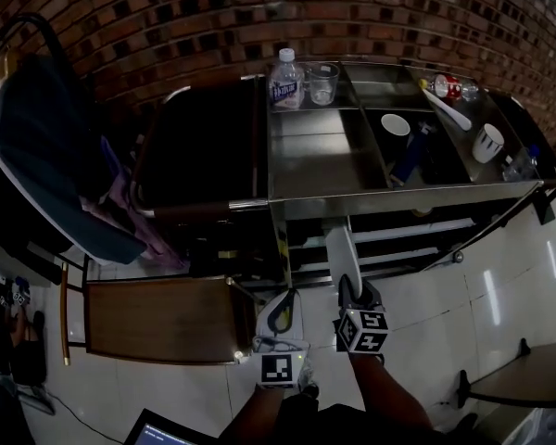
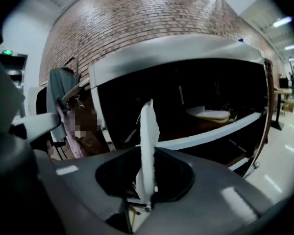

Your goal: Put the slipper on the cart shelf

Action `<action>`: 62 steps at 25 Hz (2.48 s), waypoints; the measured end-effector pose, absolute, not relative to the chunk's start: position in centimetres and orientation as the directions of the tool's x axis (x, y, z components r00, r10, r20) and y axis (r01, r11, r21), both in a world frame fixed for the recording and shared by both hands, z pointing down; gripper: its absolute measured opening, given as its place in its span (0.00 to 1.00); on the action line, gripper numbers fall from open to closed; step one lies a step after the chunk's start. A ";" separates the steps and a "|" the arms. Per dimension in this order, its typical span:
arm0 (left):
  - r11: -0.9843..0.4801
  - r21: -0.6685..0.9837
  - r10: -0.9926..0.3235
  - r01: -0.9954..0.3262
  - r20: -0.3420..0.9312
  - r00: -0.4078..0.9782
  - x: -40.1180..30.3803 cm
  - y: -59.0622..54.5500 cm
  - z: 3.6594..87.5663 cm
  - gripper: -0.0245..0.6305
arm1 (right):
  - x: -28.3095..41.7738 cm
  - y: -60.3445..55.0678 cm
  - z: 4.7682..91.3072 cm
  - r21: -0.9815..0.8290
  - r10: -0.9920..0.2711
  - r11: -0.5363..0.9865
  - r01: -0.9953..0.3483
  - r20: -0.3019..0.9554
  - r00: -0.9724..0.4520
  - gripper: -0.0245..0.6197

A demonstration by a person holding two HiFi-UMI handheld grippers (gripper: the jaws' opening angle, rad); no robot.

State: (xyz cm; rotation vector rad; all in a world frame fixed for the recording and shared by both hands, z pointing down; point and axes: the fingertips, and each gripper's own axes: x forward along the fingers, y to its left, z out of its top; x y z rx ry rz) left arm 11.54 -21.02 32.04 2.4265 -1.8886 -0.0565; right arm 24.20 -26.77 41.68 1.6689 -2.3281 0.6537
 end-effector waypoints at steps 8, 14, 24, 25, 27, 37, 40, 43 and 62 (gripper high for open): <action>-0.241 0.067 -0.970 -0.968 0.001 0.242 11.3 -23.6 32.2 0.06 | 21.6 -35.5 43.3 -0.550 -0.811 0.148 -0.822 0.409 -0.419 0.15; -0.226 0.083 -0.974 -0.970 0.011 0.228 10.4 -24.0 32.5 0.06 | 20.3 -39.6 44.7 -0.525 -0.804 0.139 -0.840 0.436 -0.406 0.14; -0.216 0.095 -0.976 -0.972 0.010 0.218 9.5 -24.2 32.2 0.06 | 19.9 -41.4 46.8 -0.386 -0.823 0.141 -0.912 0.466 -0.325 0.23; -0.218 0.091 -0.975 -0.972 0.011 0.220 9.5 -24.2 32.2 0.06 | 19.8 -41.6 47.0 -0.368 -0.821 0.144 -0.919 0.474 -0.318 0.25; -0.221 0.092 -0.975 -0.971 0.012 0.223 9.7 -24.1 32.1 0.06 | 19.8 -42.2 47.4 -0.326 -0.817 0.146 -0.934 0.492 -0.300 0.36; -0.221 0.089 -0.974 -0.971 0.032 0.224 9.4 -23.3 32.2 0.06 | 20.1 -42.9 46.7 -0.101 -0.834 0.210 -0.972 0.500 -0.232 0.48; -0.218 0.099 -0.974 -0.971 0.035 0.223 9.5 -23.3 32.0 0.06 | 20.4 -42.7 44.9 -0.019 -0.865 0.252 -0.967 0.445 -0.234 0.48; -0.216 0.111 -0.975 -0.970 0.035 0.221 9.6 -23.3 31.8 0.06 | 21.1 -41.7 41.8 0.012 -0.903 0.269 -0.963 0.351 -0.248 0.48; -0.261 0.058 -0.963 -0.964 -0.084 0.256 11.2 -22.9 26.3 0.06 | 22.2 -23.2 28.8 0.165 -0.890 0.456 -0.875 0.073 -0.450 0.04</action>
